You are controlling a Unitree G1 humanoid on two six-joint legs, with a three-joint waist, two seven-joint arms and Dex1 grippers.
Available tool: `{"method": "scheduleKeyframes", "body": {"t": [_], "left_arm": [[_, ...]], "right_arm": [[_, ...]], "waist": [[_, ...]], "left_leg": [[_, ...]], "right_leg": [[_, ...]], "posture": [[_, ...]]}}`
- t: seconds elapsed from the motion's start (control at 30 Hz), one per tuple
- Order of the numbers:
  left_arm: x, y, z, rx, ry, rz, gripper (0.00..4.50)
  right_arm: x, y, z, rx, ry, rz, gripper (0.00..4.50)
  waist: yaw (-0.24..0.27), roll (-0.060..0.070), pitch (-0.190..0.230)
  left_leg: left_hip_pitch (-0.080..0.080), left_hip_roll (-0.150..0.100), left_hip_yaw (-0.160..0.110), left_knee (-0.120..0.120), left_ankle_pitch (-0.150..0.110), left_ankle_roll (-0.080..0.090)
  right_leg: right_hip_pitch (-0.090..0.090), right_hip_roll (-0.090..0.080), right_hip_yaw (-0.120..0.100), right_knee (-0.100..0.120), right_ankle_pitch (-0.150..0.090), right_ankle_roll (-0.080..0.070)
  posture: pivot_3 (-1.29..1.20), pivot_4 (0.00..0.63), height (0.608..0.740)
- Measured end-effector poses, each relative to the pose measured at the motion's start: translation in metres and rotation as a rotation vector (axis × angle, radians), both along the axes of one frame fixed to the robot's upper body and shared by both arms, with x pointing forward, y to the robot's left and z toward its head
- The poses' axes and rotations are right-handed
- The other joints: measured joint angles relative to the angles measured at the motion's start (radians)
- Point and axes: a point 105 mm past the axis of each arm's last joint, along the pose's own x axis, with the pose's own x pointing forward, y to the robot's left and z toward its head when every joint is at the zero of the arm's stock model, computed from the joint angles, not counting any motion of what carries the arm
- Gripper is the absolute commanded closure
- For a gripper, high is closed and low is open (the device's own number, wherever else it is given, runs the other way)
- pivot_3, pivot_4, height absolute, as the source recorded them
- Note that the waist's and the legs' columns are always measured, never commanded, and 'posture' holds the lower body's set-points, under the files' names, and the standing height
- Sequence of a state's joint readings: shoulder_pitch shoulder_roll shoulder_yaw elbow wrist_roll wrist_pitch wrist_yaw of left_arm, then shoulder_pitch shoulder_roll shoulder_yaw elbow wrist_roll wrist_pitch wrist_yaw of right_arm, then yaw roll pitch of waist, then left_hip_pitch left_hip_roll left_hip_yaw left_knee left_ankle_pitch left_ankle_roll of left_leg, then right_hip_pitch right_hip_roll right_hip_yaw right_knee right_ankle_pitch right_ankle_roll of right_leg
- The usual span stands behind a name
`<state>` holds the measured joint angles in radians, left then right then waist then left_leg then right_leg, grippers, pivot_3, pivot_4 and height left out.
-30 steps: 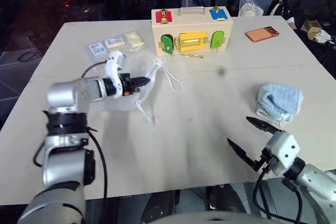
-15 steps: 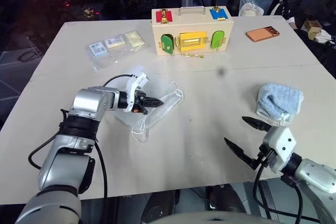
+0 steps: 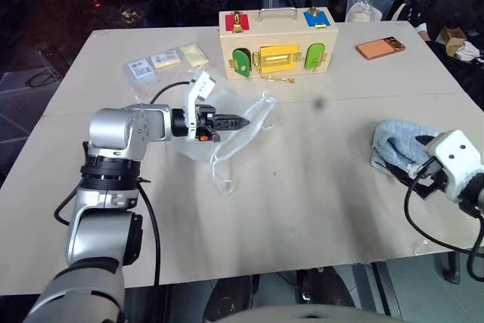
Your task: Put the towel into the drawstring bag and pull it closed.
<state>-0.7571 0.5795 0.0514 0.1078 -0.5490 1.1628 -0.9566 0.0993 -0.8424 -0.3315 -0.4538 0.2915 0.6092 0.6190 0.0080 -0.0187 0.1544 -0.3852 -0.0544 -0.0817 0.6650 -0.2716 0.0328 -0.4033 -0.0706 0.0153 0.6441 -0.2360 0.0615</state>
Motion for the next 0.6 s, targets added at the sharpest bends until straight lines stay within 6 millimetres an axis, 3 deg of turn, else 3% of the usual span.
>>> {"method": "scheduleKeyframes", "body": {"t": [0.17,0.23,0.33,0.4,0.43,0.5,0.6], "left_arm": [[-0.005,-0.003,-0.016,0.000,0.045,0.048,4.46],[-0.008,-0.003,-0.012,-0.014,0.029,0.062,4.46],[-0.012,-0.004,-0.011,-0.025,0.027,0.067,4.46],[-0.013,-0.005,-0.013,-0.028,0.036,0.072,4.46],[-0.013,-0.005,-0.014,-0.026,0.037,0.075,4.46],[-0.013,-0.007,-0.012,-0.033,0.033,0.080,4.46],[-0.010,-0.009,-0.013,-0.037,0.029,0.104,4.46]], "right_arm": [[0.015,-0.020,-0.006,0.251,0.035,-0.193,0.00],[0.023,-0.029,0.014,0.444,-0.013,-0.272,0.00],[0.028,-0.041,0.044,0.594,-0.090,-0.325,0.00],[0.035,-0.049,0.053,0.678,-0.108,-0.377,0.00],[0.038,-0.051,0.051,0.698,-0.097,-0.399,0.00],[0.045,-0.060,0.030,0.689,-0.005,-0.493,0.00],[0.049,-0.056,-0.024,0.618,0.208,-0.533,0.00]], "waist": [[0.000,0.000,0.000],[0.001,0.002,0.001],[0.004,0.002,0.000],[0.004,0.002,0.000],[0.004,0.002,0.000],[0.006,0.002,0.000],[0.004,0.002,0.000]], "left_leg": [[0.000,0.000,0.000,0.002,0.000,0.000],[0.000,0.000,0.000,0.002,0.000,0.000],[0.000,-0.001,0.000,0.001,0.000,0.000],[0.000,-0.001,0.000,0.001,0.000,0.000],[0.000,-0.001,0.000,0.001,0.000,0.000],[-0.001,-0.001,0.000,0.001,0.000,0.000],[-0.001,-0.001,0.002,0.001,0.000,0.000]], "right_leg": [[-0.001,0.000,0.001,0.002,0.000,0.000],[-0.001,-0.001,0.002,0.002,0.000,0.000],[-0.001,-0.001,0.001,0.002,0.000,0.000],[-0.001,-0.001,0.001,0.002,0.000,0.000],[-0.001,-0.001,0.001,0.002,0.000,0.000],[-0.001,-0.001,0.001,0.002,0.000,-0.001],[-0.001,-0.001,0.002,0.001,0.000,0.000]], "posture": [[0.00,0.150,0.740],[0.00,0.150,0.740],[0.00,0.150,0.740],[0.00,0.150,0.740],[0.00,0.150,0.740],[0.00,0.150,0.740],[0.00,0.150,0.740]]}}
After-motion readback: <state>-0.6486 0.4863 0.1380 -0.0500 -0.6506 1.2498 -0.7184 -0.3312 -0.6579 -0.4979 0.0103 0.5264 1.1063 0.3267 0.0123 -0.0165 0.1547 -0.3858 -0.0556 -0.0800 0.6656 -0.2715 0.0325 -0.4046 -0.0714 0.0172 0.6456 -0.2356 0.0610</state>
